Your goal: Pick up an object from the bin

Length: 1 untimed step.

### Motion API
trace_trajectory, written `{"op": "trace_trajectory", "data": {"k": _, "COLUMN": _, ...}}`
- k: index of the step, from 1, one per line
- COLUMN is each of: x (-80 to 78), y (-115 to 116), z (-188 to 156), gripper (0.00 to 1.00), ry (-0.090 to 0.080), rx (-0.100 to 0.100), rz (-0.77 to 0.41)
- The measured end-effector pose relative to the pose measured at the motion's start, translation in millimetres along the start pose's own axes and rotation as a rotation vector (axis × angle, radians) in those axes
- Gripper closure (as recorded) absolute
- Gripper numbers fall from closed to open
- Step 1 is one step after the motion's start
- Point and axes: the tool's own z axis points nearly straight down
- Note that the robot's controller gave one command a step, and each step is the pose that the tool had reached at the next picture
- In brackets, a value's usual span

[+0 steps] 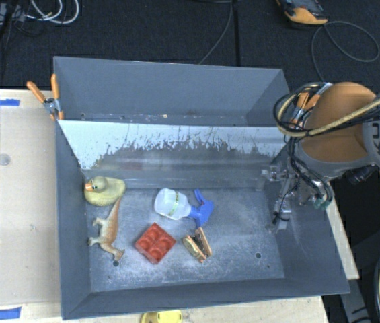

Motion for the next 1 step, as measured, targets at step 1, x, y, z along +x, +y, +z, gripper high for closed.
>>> {"op": "trace_trajectory", "data": {"k": 1, "x": -1.7, "y": 0.4, "z": -4.9, "gripper": 0.0, "ry": -0.008, "rx": 0.001, "rz": -0.003}}
